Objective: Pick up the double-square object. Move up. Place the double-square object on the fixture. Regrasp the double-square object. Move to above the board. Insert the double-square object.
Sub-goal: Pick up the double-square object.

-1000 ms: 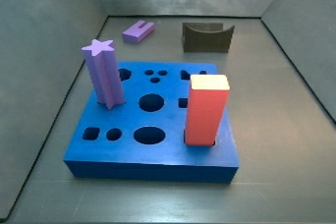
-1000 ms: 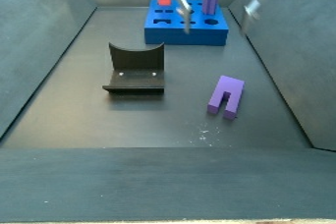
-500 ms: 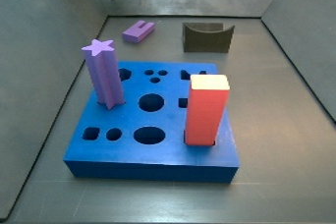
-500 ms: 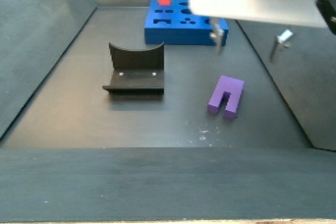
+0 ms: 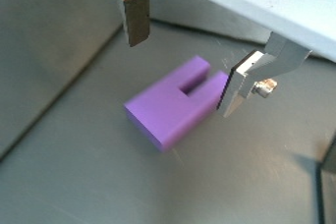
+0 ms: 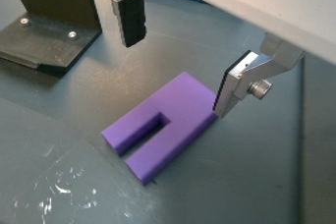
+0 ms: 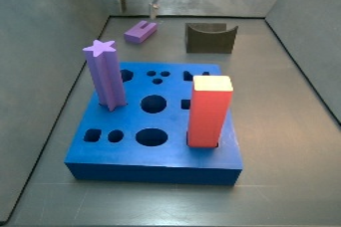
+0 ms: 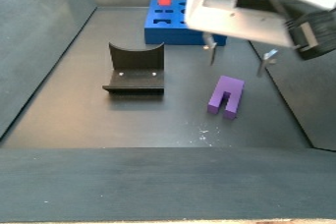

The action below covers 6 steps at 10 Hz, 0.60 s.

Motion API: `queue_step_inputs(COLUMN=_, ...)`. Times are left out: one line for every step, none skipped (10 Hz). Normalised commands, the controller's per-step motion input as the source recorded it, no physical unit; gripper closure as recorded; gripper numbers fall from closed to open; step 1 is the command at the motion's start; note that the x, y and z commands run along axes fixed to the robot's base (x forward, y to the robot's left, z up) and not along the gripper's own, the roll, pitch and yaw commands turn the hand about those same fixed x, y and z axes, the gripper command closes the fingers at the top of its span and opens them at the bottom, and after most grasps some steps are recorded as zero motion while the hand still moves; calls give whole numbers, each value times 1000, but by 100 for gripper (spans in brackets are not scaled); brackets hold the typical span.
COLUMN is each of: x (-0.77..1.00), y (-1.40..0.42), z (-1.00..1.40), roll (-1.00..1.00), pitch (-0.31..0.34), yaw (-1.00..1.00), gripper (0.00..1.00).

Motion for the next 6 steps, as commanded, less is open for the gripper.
queue_step_inputs(x=-3, y=0, z=-491, roll=-320, pitch=-49, yaw=-69, gripper=0)
queue_step_inputs(x=-331, y=11, z=-457, roll=-350, pitch=-27, yaw=0, gripper=0)
queue_step_inputs(x=-426, y=91, z=-540, roll=-316, pitch=-19, yaw=0, gripper=0)
queue_step_inputs(x=-309, y=60, z=-500, roll=-320, pitch=-63, yaw=0, gripper=0)
queue_step_inputs(x=-83, y=0, z=-469, roll=-279, pitch=-76, yaw=0, gripper=0)
queue_step_inputs(x=0, y=0, z=-326, roll=-266, pitch=-74, yaw=0, gripper=0)
